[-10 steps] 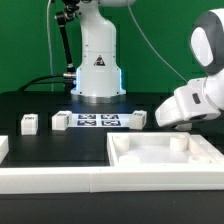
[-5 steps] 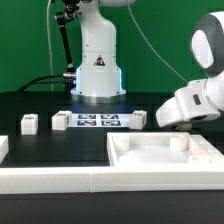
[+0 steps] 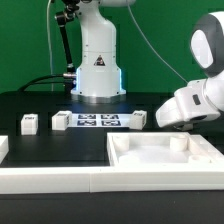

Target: Assemble square table

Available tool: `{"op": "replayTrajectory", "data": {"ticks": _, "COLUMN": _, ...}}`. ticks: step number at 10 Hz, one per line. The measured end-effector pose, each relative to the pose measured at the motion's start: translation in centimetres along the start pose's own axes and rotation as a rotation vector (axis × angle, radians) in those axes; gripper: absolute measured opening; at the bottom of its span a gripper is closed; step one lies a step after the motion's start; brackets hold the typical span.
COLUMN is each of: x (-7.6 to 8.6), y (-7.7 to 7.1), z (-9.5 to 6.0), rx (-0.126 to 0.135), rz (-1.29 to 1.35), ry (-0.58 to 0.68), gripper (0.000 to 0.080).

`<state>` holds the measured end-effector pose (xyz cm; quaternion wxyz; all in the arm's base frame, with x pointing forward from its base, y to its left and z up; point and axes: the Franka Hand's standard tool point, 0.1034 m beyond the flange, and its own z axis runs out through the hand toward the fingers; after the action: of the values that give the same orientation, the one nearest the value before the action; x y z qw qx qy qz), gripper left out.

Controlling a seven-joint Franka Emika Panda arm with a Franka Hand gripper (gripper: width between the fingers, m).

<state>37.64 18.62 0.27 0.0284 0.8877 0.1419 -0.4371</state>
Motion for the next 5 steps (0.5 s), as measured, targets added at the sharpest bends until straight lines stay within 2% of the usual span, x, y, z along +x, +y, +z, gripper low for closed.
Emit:
{"op": "replayTrajectory", "data": {"ticks": 3, "x": -0.1, "y": 0.5, "z": -0.8, "rx": 0.008, "rz": -0.004, "ry": 0.011, "gripper": 0.0289}}
{"op": "replayTrajectory", "data": {"ticks": 5, "x": -1.7, "y": 1.7, "z": -3.7, "rx": 0.039, "rz": -0.037, "ry": 0.011, "gripper": 0.0289}}
